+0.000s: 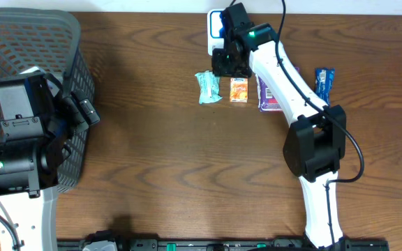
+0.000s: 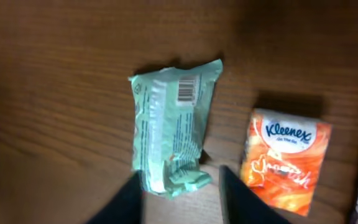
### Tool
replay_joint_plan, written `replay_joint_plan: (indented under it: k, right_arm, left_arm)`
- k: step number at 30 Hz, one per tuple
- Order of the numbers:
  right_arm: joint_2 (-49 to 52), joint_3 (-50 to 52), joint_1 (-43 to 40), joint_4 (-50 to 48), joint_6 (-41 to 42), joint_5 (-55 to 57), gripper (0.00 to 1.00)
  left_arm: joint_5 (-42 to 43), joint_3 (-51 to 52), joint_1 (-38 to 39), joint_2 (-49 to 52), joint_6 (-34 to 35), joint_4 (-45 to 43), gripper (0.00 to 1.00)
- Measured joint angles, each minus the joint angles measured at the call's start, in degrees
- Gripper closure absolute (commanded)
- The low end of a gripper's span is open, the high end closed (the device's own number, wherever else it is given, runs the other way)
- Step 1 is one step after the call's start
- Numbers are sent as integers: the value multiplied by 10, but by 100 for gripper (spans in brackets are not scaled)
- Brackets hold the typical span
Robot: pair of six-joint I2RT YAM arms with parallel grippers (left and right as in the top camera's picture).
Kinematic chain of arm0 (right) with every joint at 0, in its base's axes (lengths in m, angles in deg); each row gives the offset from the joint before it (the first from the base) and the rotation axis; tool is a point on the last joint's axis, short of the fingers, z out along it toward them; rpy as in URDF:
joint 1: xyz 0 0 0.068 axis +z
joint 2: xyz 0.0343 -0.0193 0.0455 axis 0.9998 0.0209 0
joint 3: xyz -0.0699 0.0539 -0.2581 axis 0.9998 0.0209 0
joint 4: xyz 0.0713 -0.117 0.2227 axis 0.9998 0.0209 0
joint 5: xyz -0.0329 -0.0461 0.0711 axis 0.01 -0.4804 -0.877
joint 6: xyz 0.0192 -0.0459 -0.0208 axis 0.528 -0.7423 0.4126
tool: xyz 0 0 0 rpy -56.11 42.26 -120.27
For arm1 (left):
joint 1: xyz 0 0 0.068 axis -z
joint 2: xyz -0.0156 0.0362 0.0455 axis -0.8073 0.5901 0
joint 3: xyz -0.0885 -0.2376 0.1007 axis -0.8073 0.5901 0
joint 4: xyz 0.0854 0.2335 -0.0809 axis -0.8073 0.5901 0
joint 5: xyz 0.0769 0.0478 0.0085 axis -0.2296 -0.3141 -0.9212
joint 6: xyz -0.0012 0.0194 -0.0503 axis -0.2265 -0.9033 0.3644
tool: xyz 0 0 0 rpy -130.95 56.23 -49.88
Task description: Scan the item barcode
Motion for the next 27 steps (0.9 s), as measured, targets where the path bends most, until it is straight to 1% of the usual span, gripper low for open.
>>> replay_joint_plan:
  k: [4, 8, 10, 13, 15, 17, 18, 19, 21, 23, 27]
  right_arm:
    - [17, 0, 12, -5, 0, 3, 97]
    - [64, 0, 31, -3, -1, 17, 97]
    - [88, -1, 41, -9, -2, 22, 99]
    - [91, -8, 47, 6, -5, 27, 99]
    - [92, -9, 50, 24, -6, 30, 91]
    - [92, -11, 52, 44, -4, 31, 86]
    - [92, -12, 52, 54, -2, 32, 82]
    - [91, -12, 53, 64, 0, 33, 74]
    - [89, -12, 54, 78, 2, 35, 63]
    - [84, -12, 53, 79, 7, 36, 59]
    - [66, -11, 54, 43, 8, 37, 59]
  left_arm:
    - [0, 0, 0, 0, 0, 0, 2]
    - [0, 0, 0, 0, 0, 0, 2]
    - [0, 0, 0, 0, 0, 0, 2]
    - [0, 0, 0, 0, 0, 0, 2]
    - [0, 0, 0, 0, 0, 0, 2]
    - [0, 0, 0, 0, 0, 0, 2]
    - [0, 0, 0, 0, 0, 0, 2]
    - [0, 0, 0, 0, 0, 0, 2]
    - [0, 0, 0, 0, 0, 0, 2]
    - [0, 0, 0, 0, 0, 0, 2]
    - [0, 0, 0, 0, 0, 0, 2]
